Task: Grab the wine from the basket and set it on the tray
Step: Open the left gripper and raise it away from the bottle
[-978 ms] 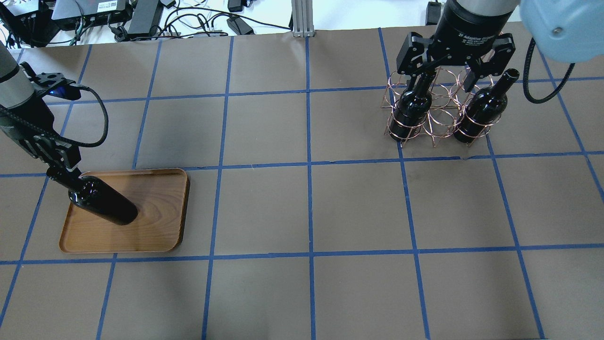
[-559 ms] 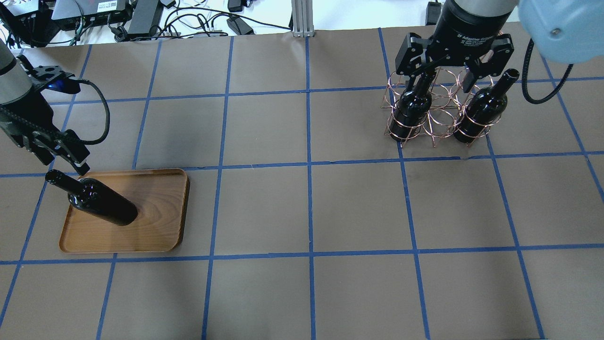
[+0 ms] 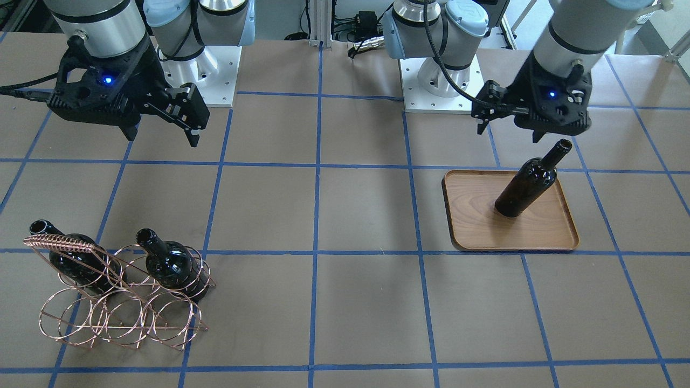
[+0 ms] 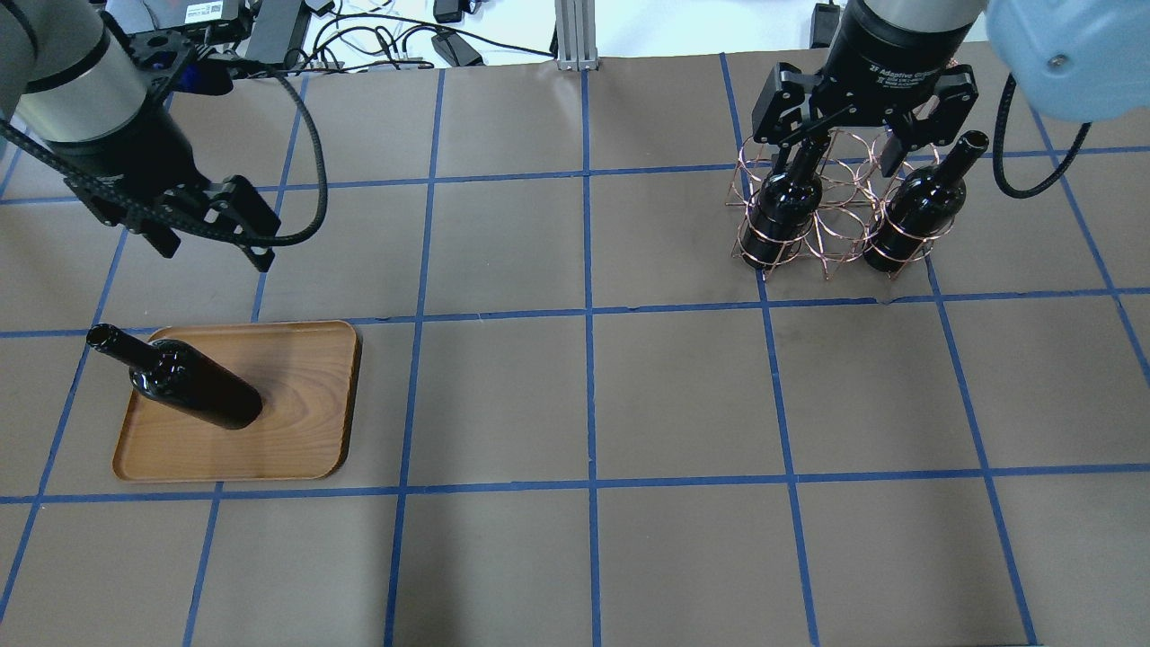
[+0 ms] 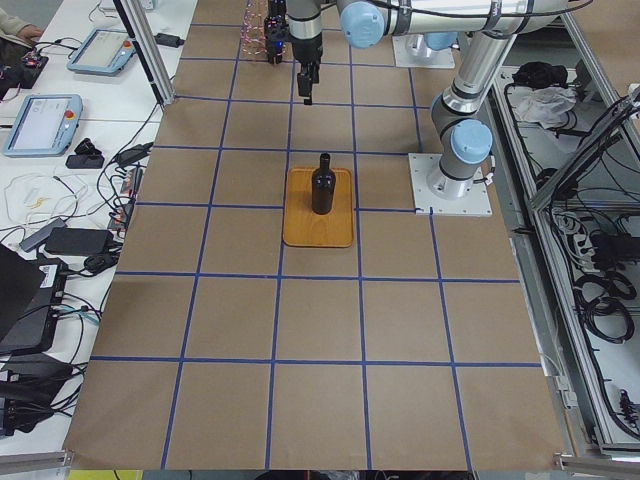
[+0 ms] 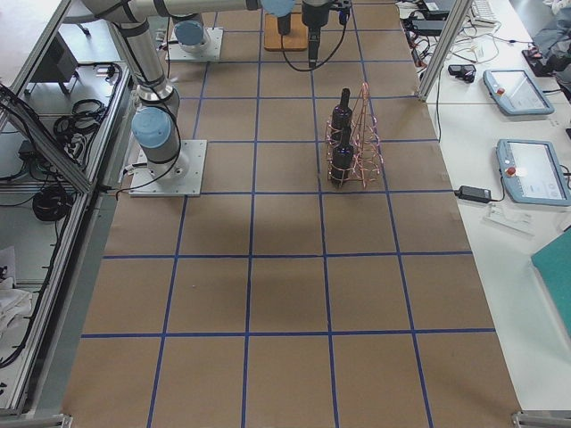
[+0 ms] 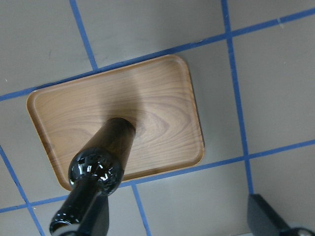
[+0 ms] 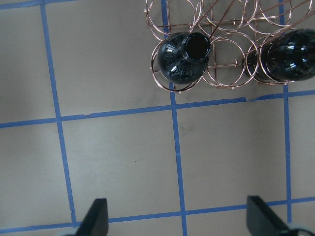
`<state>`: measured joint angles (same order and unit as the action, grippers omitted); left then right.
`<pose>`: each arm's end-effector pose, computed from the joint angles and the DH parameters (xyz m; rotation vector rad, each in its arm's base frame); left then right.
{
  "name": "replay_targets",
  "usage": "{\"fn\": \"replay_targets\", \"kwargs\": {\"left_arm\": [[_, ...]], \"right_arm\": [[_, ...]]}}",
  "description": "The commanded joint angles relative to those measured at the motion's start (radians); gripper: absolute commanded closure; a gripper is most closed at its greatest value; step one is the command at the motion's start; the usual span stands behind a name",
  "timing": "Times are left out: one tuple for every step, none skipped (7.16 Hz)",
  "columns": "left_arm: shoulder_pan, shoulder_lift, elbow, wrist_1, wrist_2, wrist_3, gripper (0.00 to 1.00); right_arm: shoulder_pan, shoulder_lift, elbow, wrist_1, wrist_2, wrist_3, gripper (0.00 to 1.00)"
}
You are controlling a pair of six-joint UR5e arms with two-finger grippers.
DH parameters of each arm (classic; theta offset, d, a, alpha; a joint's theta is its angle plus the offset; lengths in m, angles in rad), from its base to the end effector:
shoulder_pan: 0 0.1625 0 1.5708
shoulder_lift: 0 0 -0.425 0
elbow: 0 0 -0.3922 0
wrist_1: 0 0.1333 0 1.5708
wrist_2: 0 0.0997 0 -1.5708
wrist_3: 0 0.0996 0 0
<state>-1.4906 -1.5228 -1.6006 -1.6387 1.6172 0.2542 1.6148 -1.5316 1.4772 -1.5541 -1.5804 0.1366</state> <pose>-0.0909 -0.4752 0.4898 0.2714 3.0910 0.0881 0.1547 -0.5053 0.5127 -0.1454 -3.1315 0.0602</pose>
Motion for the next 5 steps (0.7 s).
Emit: {"fn": "replay_targets", "kwargs": {"left_arm": [[-0.136, 0.013, 0.008, 0.025, -0.022, -0.104, 0.00], [-0.155, 0.013, 0.008, 0.027, -0.064, -0.199, 0.00], [-0.155, 0.021, 0.008, 0.033, -0.078, -0.255, 0.00], [-0.155, 0.029, 0.007, 0.030, -0.076, -0.256, 0.00], [-0.155, 0.035, 0.002, 0.028, -0.074, -0.256, 0.00]], "right_arm": [[0.000, 0.001, 0.002, 0.000, 0.000, 0.000, 0.00], [0.000, -0.001, 0.002, 0.000, 0.000, 0.000, 0.00], [0.000, -0.001, 0.002, 0.000, 0.000, 0.001, 0.00], [0.000, -0.001, 0.002, -0.001, 0.000, 0.001, 0.00], [0.002, -0.001, 0.002, 0.002, -0.001, 0.001, 0.00]]}}
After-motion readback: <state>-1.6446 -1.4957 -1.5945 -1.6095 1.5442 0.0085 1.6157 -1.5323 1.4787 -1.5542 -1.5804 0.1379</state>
